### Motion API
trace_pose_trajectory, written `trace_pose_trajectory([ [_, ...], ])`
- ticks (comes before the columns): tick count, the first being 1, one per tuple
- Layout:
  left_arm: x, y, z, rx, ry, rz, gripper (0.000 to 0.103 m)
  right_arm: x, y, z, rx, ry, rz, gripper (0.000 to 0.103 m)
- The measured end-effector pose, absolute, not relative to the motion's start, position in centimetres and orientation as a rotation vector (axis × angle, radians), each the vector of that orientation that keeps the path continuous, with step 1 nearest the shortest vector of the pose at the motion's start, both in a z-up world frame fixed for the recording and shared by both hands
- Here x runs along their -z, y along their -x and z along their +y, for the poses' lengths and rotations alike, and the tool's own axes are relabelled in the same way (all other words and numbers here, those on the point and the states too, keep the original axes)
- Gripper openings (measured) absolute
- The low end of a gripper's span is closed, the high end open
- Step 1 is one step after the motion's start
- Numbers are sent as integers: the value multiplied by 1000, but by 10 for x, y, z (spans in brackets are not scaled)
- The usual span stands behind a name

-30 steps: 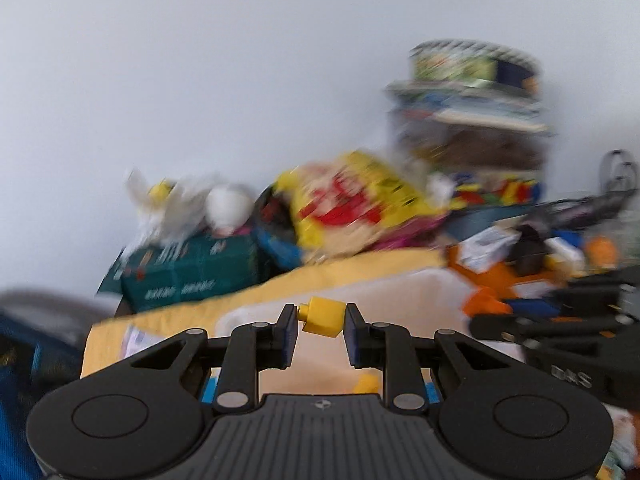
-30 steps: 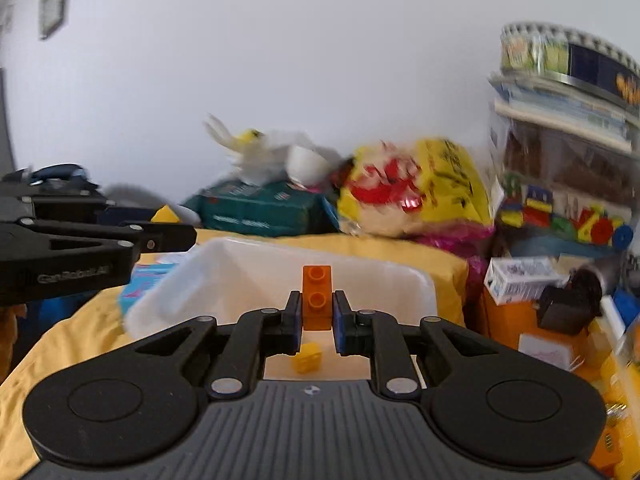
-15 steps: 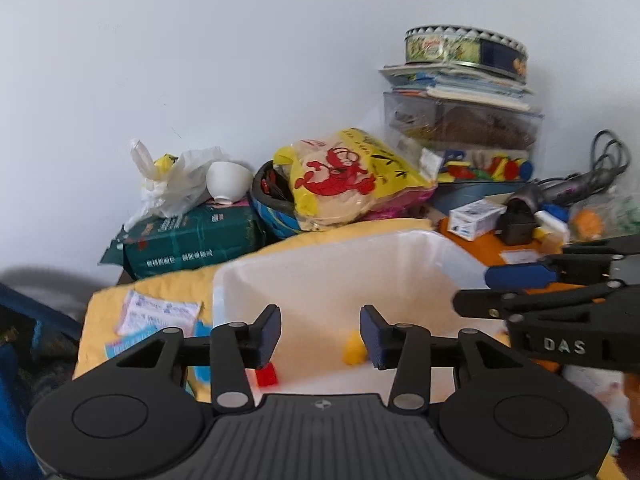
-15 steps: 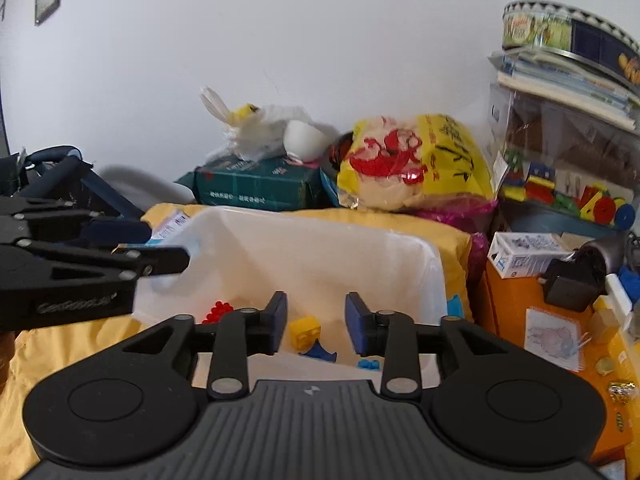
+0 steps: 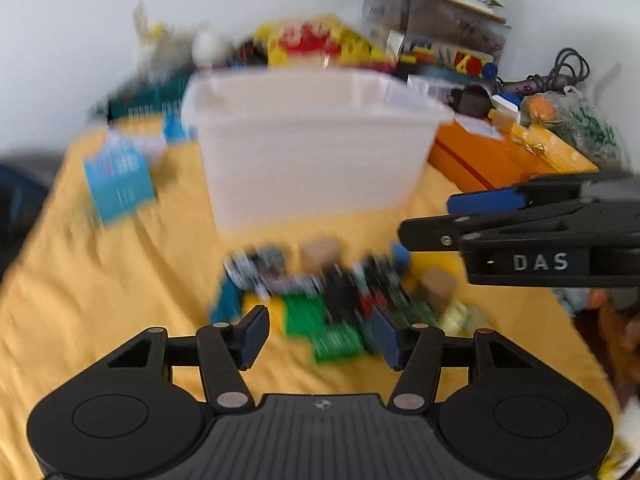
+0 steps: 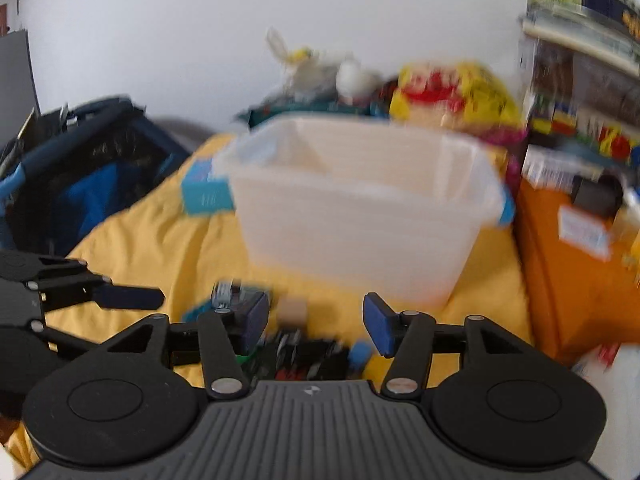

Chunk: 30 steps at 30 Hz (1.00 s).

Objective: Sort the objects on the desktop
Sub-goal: 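Open both tools to drop the yellow and orange bricks into the bin, then grasp green windowed brick with left tool while right tool grasps pale yellow holed brick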

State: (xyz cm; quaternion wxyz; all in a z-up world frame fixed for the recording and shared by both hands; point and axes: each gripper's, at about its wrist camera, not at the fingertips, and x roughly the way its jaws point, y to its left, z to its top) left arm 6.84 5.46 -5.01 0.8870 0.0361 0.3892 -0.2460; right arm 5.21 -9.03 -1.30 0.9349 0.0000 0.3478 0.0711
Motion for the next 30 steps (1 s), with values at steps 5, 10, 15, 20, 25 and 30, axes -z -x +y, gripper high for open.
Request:
trace_pose_trajectory([
  [5, 67, -62, 58, 497, -93, 857, 60, 29, -43, -89, -141, 18, 745, 57],
  [10, 83, -63, 60, 508, -92, 905, 60, 49, -34, -87, -142, 43, 801, 47],
  [15, 95, -60, 62, 500, -118, 926, 60, 65, -26, -84, -171, 52, 849, 41],
  [20, 95, -65, 65, 491, -97, 920, 60, 72, -21, -84, -200, 47, 869, 40],
  [25, 87, -75, 60, 531, -79, 873, 59, 72, -22, -83, -193, 47, 874, 40],
  [30, 82, -97, 54, 546, -103, 820, 58, 72, -20, -87, -176, 49, 868, 40],
])
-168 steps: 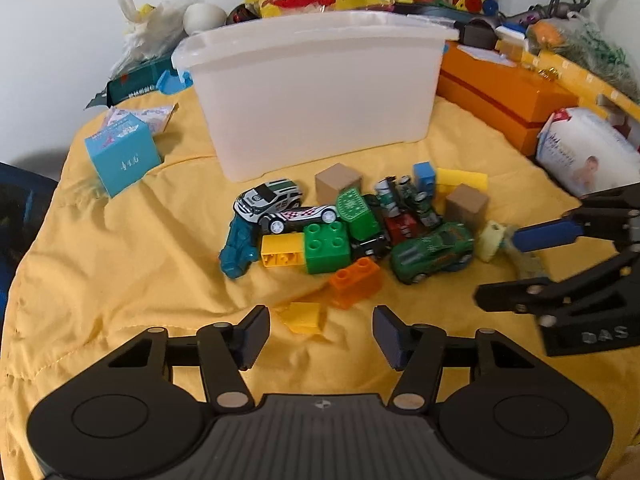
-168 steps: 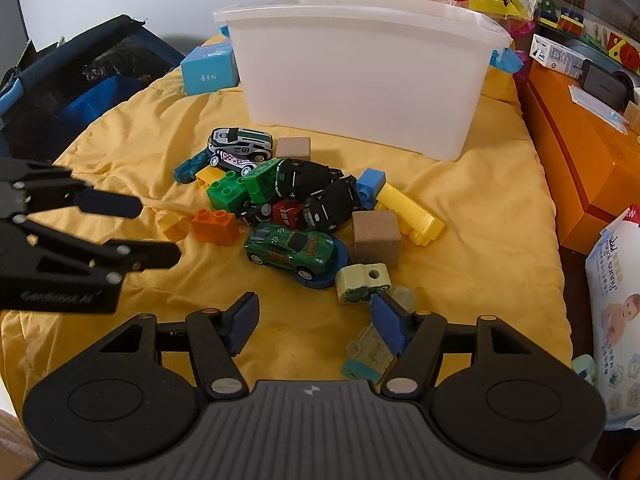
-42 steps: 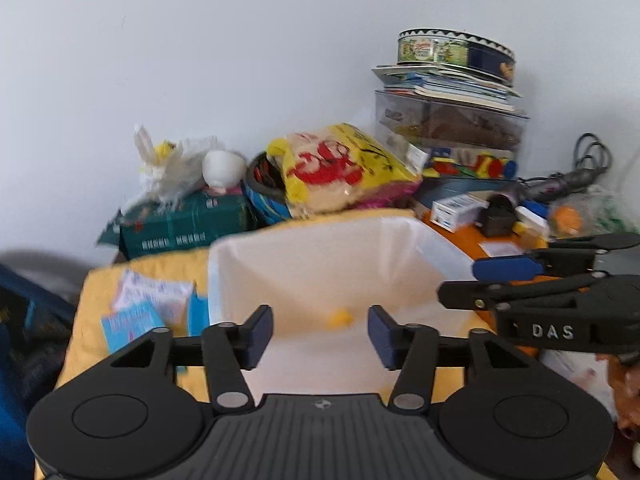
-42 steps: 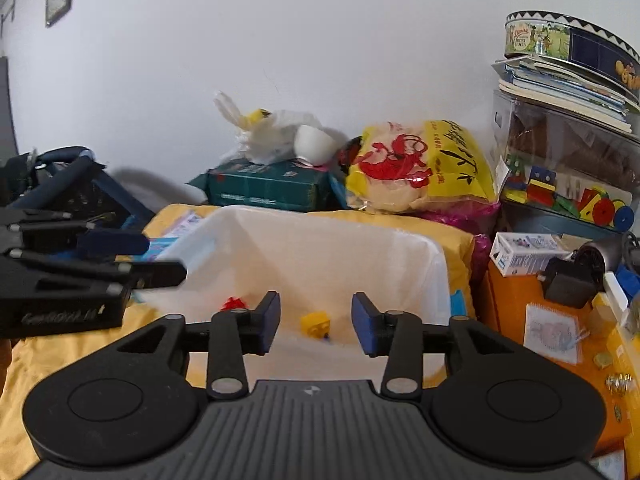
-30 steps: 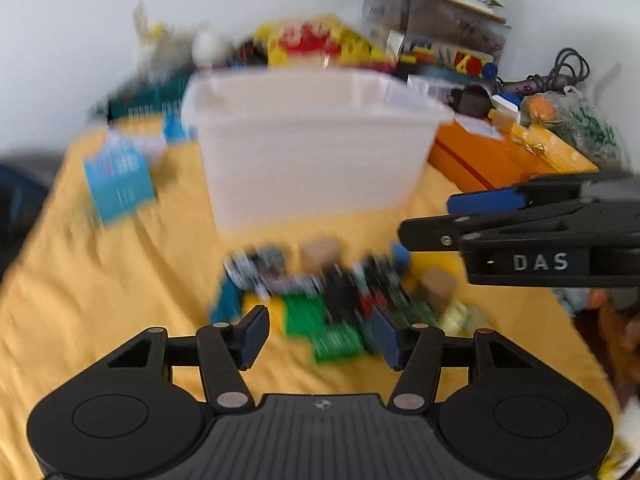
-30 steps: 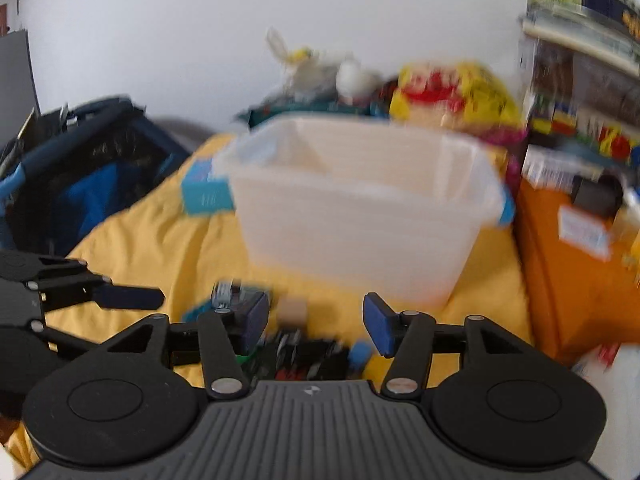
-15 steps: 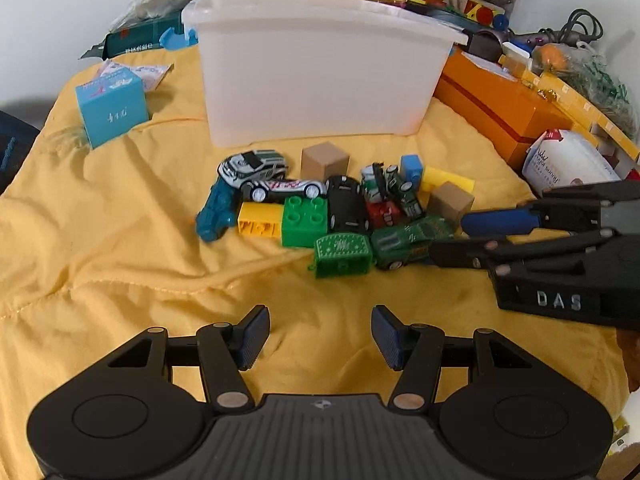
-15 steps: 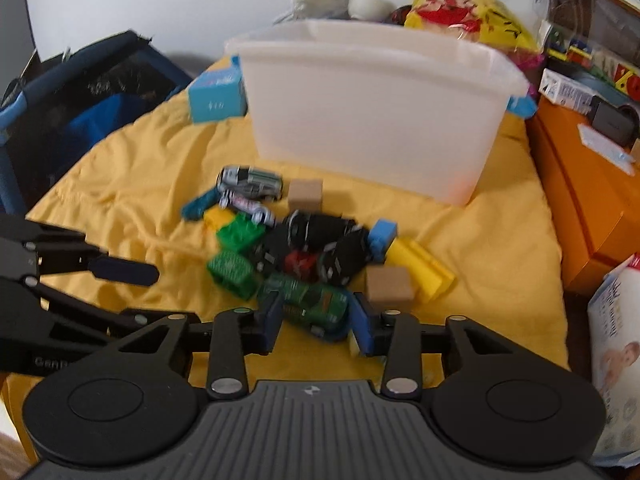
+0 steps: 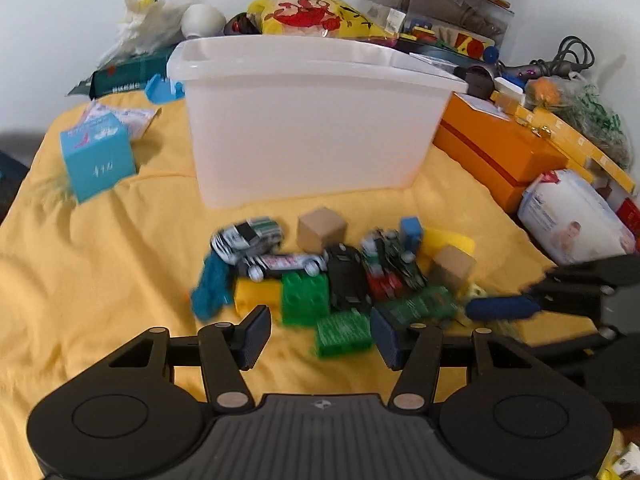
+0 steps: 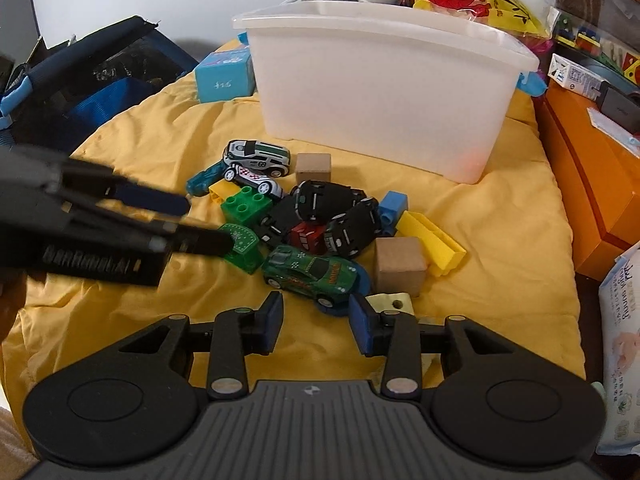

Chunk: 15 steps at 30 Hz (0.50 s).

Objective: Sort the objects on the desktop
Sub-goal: 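Grasp green windowed brick with left tool while right tool grasps pale yellow holed brick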

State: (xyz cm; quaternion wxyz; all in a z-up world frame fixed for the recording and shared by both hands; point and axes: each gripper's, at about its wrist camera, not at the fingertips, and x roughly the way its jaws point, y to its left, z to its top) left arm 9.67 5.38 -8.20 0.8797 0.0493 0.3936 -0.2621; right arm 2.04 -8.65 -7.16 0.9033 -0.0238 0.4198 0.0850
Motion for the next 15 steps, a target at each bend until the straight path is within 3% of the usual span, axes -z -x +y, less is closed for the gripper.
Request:
trace_pose_trajectory([
  [4, 97, -109, 54, 614, -83, 881, 52, 70, -15, -91, -167, 47, 864, 40],
  [7, 95, -97, 48, 674, -124, 857, 33, 68, -10, -95, -143, 47, 844, 40],
  [15, 98, -67, 35, 716, -293, 828, 33, 69, -14, -111, -70, 24, 851, 41],
])
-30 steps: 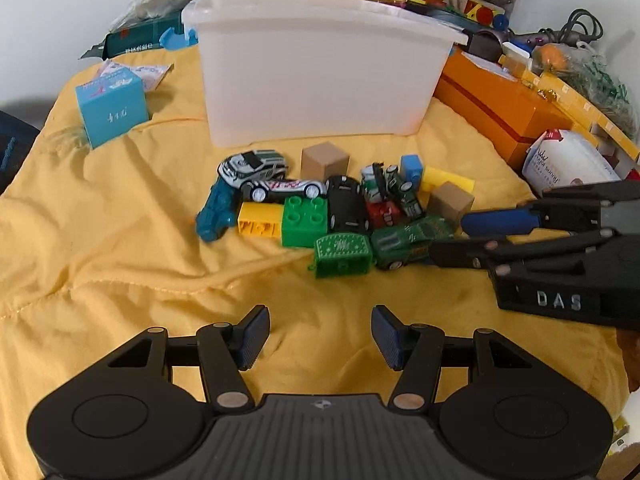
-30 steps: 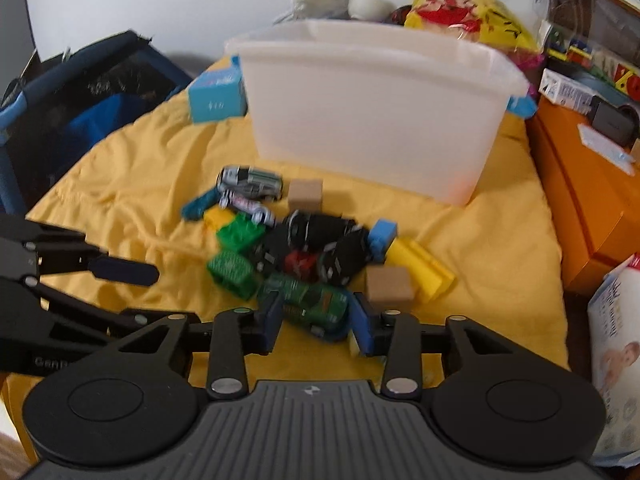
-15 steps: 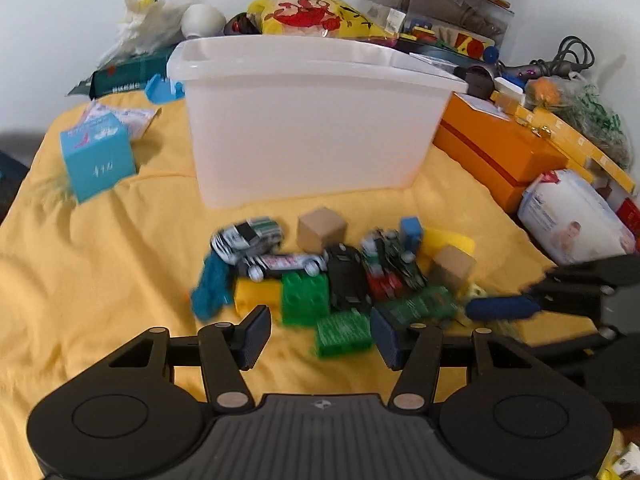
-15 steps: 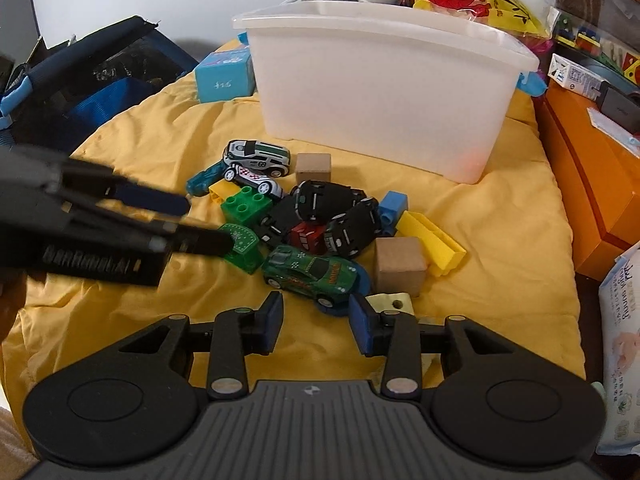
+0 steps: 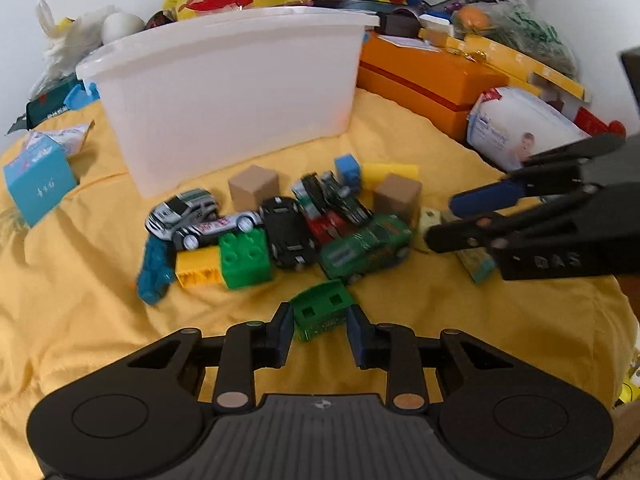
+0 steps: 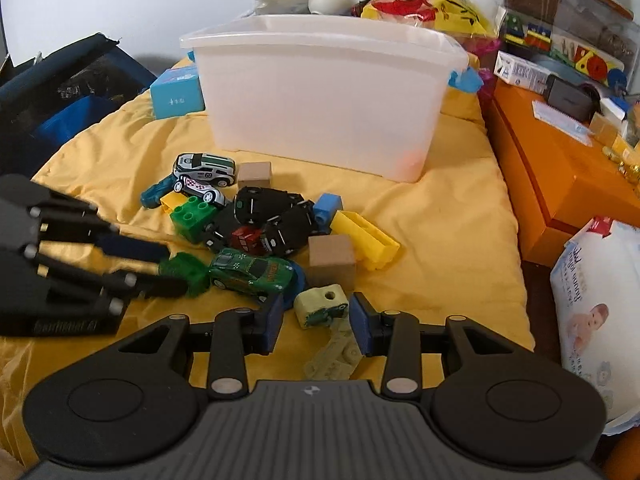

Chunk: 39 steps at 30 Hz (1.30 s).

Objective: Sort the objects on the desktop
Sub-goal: 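Grasp green windowed brick with left tool while right tool grasps pale yellow holed brick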

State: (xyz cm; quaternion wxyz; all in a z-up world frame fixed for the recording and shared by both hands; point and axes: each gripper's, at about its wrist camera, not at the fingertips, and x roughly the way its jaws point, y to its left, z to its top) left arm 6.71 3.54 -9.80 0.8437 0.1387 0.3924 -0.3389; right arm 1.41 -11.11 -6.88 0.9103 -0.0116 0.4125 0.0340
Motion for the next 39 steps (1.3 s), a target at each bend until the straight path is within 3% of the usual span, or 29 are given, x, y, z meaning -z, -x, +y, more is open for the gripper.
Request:
trace_pose_trajectory([
  [10, 97, -62, 30, 735, -295, 843, 34, 83, -40, -113, -56, 20, 920, 39],
  [12, 96, -59, 28, 734, -291, 850, 34, 83, -39, -114, -62, 34, 910, 29],
  [15, 93, -55, 26, 734, -263, 888, 34, 80, -34, -116, -103, 61, 914, 28],
  [16, 92, -53, 26, 747, -241, 903, 34, 79, -33, -118, -126, 49, 910, 16],
  [21, 75, -44, 29, 756, -298, 832, 36, 72, -16, -114, -312, 77, 899, 17],
  [23, 72, -47, 27, 789, -371, 786, 43, 75, -13, -112, -336, 66, 919, 17],
  [32, 68, -20, 6, 961, -658, 643, 43, 81, -6, -111, -311, 37, 934, 21],
  [39, 90, -40, -1, 919, -738, 673, 43, 83, -3, -106, -301, 49, 930, 23],
])
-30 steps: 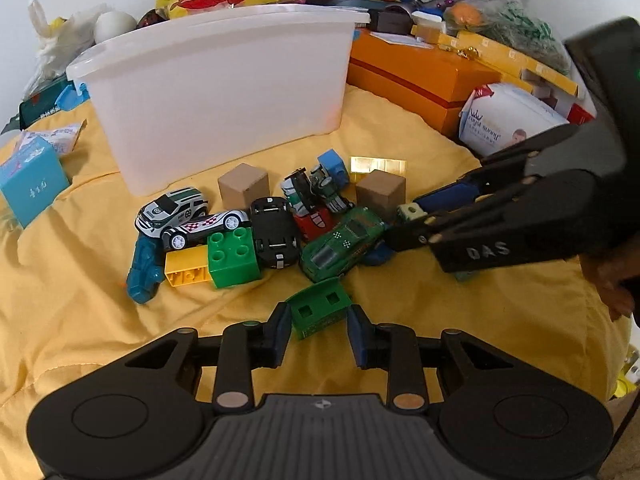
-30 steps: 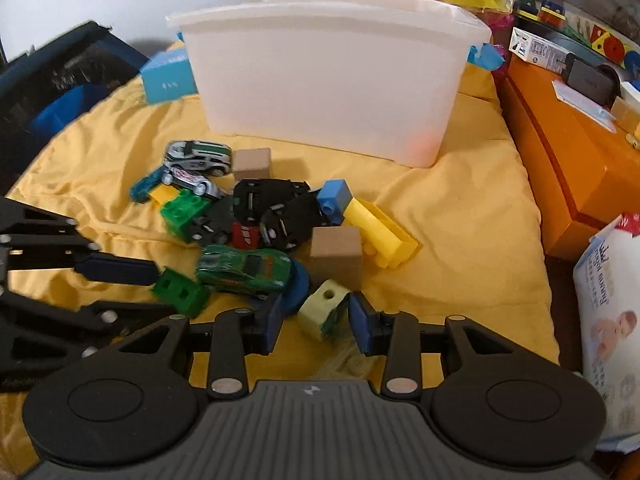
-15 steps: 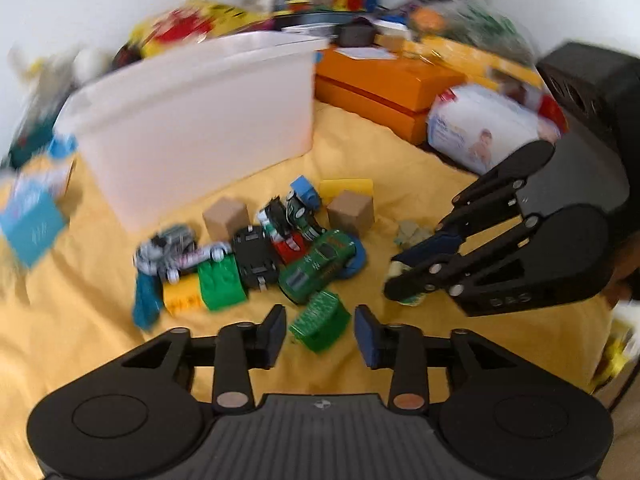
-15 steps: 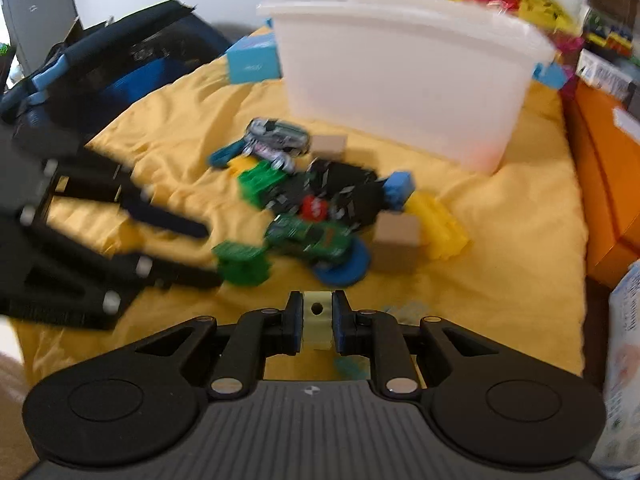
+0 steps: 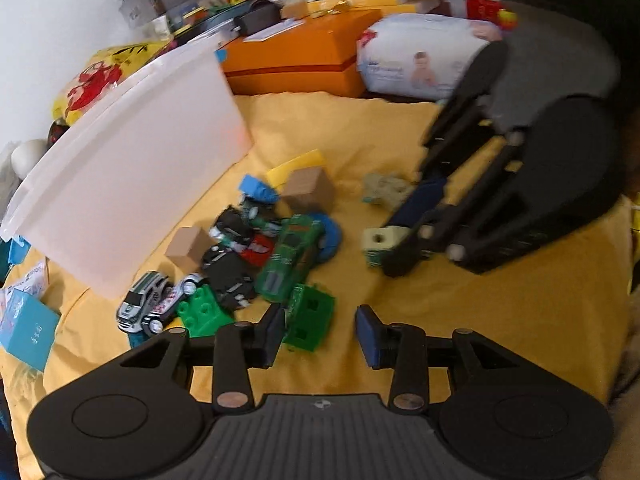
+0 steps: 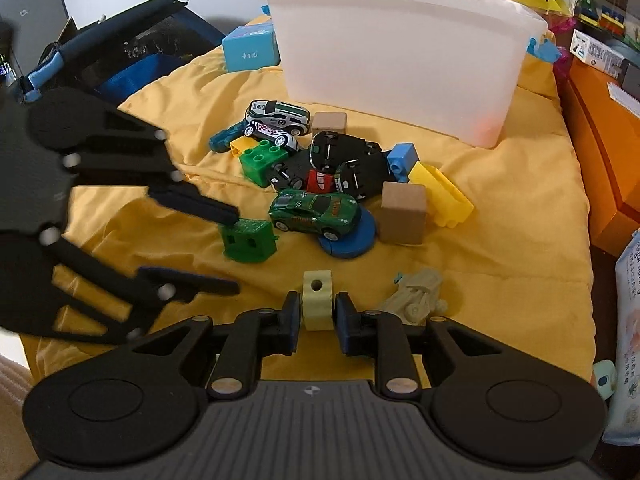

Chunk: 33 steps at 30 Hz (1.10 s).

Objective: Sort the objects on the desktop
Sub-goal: 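Grasp green windowed brick with left tool while right tool grasps pale yellow holed brick, then carry the green and pale yellow bricks over the white bin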

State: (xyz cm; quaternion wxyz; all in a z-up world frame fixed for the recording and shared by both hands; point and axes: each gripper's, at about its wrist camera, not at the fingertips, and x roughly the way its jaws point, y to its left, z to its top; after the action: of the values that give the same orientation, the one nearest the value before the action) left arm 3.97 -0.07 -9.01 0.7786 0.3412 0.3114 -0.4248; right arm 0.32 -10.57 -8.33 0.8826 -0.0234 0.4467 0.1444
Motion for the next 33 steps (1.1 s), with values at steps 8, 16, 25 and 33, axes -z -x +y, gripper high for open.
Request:
trace_pose_trajectory([
  [8, 93, -77, 14, 937, -518, 802, 39, 87, -7, -107, -276, 6, 933, 25],
  [16, 98, -77, 18, 930, -450, 844, 29, 89, -11, -106, -263, 17, 939, 17],
  [25, 12, -70, 36, 813, -378, 595, 24, 35, -32, -128, -208, 30, 786, 17],
  [33, -57, -126, 29, 669, -372, 404, 24, -38, -88, -145, -109, 5, 545, 17],
])
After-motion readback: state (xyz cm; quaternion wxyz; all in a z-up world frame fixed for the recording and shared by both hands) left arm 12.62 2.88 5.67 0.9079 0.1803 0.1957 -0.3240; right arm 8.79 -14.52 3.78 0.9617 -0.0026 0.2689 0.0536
